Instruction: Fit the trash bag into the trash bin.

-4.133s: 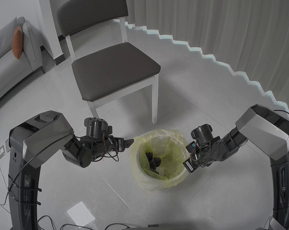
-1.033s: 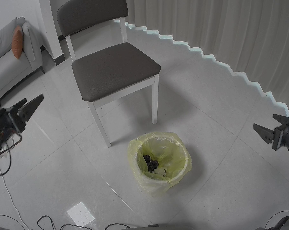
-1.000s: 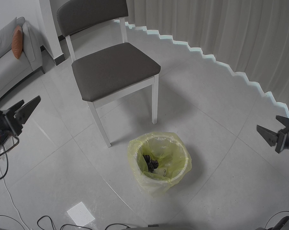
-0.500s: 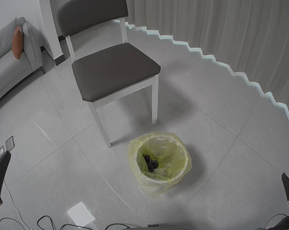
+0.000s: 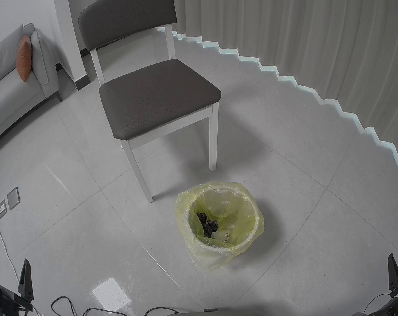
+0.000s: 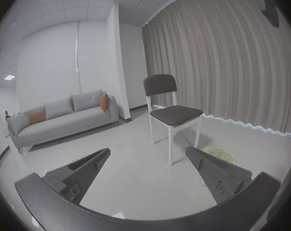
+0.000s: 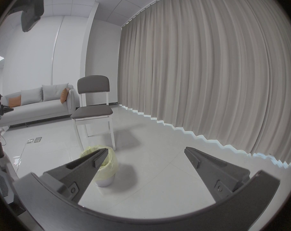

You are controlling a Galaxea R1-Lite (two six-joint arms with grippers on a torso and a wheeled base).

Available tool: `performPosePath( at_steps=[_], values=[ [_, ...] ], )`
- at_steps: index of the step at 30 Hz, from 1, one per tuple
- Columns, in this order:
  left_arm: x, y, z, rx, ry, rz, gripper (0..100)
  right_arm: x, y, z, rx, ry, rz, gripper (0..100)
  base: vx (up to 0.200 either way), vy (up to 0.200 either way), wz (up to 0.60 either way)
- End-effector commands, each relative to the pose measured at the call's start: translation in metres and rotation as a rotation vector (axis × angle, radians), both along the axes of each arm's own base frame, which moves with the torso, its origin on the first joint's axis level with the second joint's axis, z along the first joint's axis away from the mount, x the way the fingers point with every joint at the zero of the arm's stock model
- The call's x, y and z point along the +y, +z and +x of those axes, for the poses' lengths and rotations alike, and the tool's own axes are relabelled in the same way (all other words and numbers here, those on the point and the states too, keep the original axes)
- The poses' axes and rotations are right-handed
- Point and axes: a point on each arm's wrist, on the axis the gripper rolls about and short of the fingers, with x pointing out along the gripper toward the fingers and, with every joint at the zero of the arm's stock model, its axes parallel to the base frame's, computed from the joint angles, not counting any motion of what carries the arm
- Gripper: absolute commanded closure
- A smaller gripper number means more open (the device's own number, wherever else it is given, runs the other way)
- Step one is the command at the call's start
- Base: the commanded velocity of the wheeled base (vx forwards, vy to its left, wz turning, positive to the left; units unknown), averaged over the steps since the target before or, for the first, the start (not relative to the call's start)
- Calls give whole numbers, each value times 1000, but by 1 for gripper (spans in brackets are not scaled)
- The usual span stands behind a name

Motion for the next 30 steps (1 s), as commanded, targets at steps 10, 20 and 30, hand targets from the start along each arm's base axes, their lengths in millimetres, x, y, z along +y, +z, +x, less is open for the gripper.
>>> performPosePath(
  at_steps=[10, 20, 30],
  values=[
    [-3, -13, 0, 48, -152, -143, 0, 4, -10, -1, 23, 157, 107, 0, 0, 0, 0],
    [-2, -17, 0, 102, -65, 31, 0, 2, -10, -1, 22, 95, 78, 0, 0, 0, 0],
    [2, -19, 2, 174, -298, -19, 0, 3, -10, -1, 23, 101, 94, 0, 0, 0, 0]
  ],
)
